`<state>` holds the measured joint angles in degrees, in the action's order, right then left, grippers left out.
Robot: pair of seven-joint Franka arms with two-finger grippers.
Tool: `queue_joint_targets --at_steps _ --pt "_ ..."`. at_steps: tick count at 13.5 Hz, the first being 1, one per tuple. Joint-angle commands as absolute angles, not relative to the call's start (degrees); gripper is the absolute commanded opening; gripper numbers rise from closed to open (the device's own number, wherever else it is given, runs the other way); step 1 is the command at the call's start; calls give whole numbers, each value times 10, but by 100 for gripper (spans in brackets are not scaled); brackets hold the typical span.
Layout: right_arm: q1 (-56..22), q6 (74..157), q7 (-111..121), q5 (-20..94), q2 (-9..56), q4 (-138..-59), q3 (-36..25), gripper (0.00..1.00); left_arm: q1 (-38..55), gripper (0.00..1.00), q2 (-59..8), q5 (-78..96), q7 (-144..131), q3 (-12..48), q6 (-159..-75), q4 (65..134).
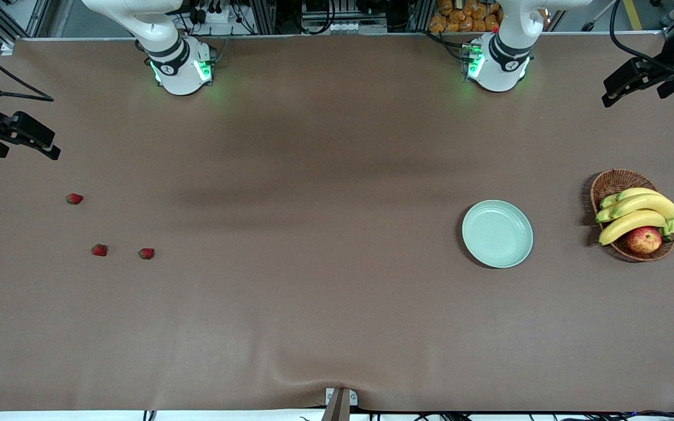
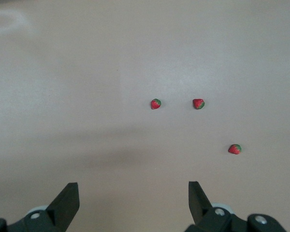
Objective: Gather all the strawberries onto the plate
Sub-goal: 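Move the right gripper down over the red strawberries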
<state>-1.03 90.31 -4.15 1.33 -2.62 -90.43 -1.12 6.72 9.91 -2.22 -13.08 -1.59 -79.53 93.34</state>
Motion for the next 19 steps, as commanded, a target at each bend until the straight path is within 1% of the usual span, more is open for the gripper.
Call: queue_joint_targets --at_steps 1,5,11,13,15,19 --pt "-8 892 -35 17 -23 -897 -11 100 69 100 91 -13 -122 -19 -781 916" --pt "-8 891 -35 18 -23 -897 -11 100 70 100 77 -14 -125 -18 -780 893" --pt "-10 891 -34 17 -23 -897 -11 100 73 100 72 -16 -129 -17 -776 897" --pt "-11 891 -35 17 -1 -896 -11 100 70 100 72 -16 -124 -16 -776 899" --pt "-11 885 -33 15 4 -896 -11 100 73 100 72 -16 -127 -16 -775 900" --pt "-6 889 -34 11 35 -897 -11 100 76 100 72 -15 -131 -15 -773 899"
